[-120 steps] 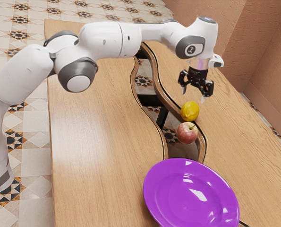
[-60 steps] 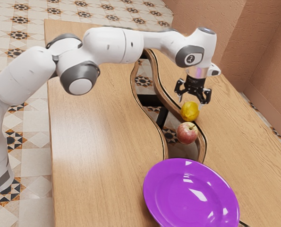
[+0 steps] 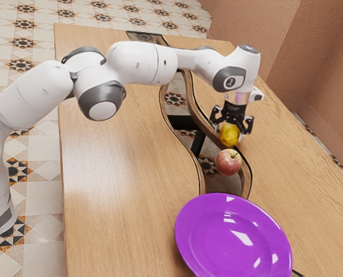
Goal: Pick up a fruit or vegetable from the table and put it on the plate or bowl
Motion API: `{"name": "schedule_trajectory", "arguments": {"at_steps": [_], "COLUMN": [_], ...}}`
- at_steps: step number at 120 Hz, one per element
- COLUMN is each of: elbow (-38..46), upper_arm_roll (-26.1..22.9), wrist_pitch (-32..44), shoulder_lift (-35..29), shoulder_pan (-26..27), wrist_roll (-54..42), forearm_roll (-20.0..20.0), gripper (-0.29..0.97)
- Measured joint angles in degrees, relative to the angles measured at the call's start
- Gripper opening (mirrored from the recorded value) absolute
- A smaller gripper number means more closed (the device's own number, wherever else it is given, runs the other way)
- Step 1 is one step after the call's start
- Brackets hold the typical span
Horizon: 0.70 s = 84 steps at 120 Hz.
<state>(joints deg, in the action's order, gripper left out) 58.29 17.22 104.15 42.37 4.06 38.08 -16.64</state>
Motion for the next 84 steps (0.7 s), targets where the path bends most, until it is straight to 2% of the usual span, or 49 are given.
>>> {"name": "schedule_trajectory", "arguments": {"at_steps": [10, 31, 57, 84], "elbow": [0.01, -0.02, -0.19, -1.43], "upper_arm_roll": [0.02, 0.17, 0.44, 0.68], "wrist_pitch": [0.06, 0.10, 0.06, -0.02], "shoulder_lift": [0.03, 0.12, -0.01, -0.72], "shoulder_pan": [-0.30, -1.13, -1.30, -1.28], "wrist_roll": [0.15, 0.42, 0.51, 0.36], "forearm_roll": [-0.15, -0.65, -0.37, -0.02], "gripper": [0.61, 0.34, 0.38, 0.30]}}
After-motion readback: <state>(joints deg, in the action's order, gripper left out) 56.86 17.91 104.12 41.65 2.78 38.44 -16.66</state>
